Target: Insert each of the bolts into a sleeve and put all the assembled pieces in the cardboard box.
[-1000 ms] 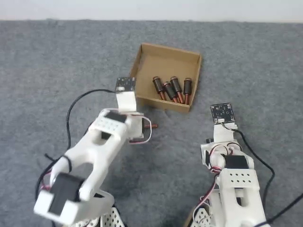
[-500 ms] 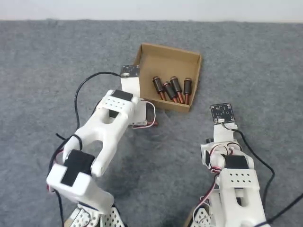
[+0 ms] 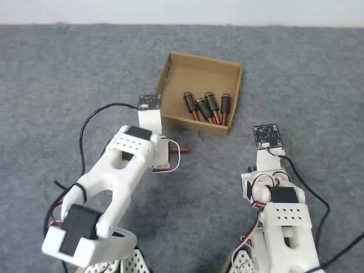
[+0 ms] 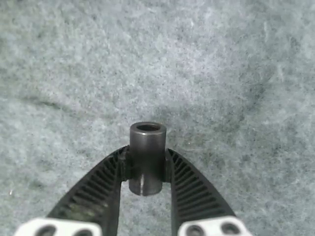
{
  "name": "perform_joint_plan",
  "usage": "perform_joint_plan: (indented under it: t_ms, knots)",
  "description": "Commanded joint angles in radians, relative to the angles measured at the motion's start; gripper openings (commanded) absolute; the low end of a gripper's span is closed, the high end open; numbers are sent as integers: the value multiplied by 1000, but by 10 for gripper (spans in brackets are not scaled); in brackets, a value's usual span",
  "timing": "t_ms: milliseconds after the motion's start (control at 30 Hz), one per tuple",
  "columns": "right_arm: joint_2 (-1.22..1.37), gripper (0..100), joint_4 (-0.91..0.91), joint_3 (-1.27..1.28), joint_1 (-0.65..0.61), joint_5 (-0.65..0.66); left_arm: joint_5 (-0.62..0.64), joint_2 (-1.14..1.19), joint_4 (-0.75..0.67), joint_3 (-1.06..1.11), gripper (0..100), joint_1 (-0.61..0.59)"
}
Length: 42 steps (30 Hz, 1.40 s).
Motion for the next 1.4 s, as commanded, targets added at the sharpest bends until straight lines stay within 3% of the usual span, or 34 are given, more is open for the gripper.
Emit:
perform_joint_plan:
  t_ms: [0, 200, 367, 533, 833, 967, 1233, 1367]
  knots:
    - [-33, 6, -19, 3, 8, 17, 11, -64, -115, 24, 13, 3]
    - [-33, 6, -19, 3, 8, 17, 11, -57, -180, 24, 13, 3]
    - [-33, 6, -19, 3, 8, 17, 11, 98, -173, -65, 12, -2]
    - [-33, 6, -19, 5, 7, 17, 11, 233, -71, -220, 12, -46]
    - [-35, 6, -19, 5, 7, 17, 12, 327, -74, -381, 12, -109]
    - [-35, 6, -19, 5, 7, 17, 94, 371, -74, -456, 12, -109]
    - [-35, 6, -19, 5, 7, 17, 129, 265, -77, -440, 12, -91]
    - [-33, 6, -19, 5, 5, 49, 130, 181, -150, -341, 13, -71]
